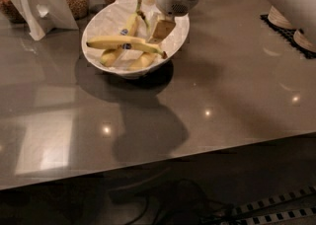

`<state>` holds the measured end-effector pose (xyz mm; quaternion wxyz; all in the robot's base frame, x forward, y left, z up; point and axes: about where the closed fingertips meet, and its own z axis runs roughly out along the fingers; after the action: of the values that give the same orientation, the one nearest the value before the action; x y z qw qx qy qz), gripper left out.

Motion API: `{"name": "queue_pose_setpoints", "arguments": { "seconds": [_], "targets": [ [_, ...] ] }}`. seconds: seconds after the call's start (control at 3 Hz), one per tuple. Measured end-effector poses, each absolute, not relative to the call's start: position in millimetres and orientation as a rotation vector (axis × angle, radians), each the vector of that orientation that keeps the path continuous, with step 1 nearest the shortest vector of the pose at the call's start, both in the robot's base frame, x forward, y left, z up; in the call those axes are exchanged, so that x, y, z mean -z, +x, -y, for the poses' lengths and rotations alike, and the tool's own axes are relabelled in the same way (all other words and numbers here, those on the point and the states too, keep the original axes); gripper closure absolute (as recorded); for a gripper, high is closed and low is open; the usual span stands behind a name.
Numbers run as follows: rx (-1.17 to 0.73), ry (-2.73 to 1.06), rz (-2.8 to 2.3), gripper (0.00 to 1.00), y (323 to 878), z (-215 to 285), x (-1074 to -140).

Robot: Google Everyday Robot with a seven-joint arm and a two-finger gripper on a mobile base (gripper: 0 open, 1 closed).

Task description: Pick banana from white bowl

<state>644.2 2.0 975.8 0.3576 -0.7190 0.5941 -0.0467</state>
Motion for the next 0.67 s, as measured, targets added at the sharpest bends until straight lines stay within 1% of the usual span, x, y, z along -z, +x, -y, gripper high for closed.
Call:
{"name": "queue_pose_setpoints", "arguments": {
  "seconds": [0.33, 0.67],
  "targets": [
    [0.123, -1.854, -1.549, 0.38, 657, 0, -962],
    [0.101, -1.848, -1.563, 0.38, 665, -2, -948]
  ]
}}
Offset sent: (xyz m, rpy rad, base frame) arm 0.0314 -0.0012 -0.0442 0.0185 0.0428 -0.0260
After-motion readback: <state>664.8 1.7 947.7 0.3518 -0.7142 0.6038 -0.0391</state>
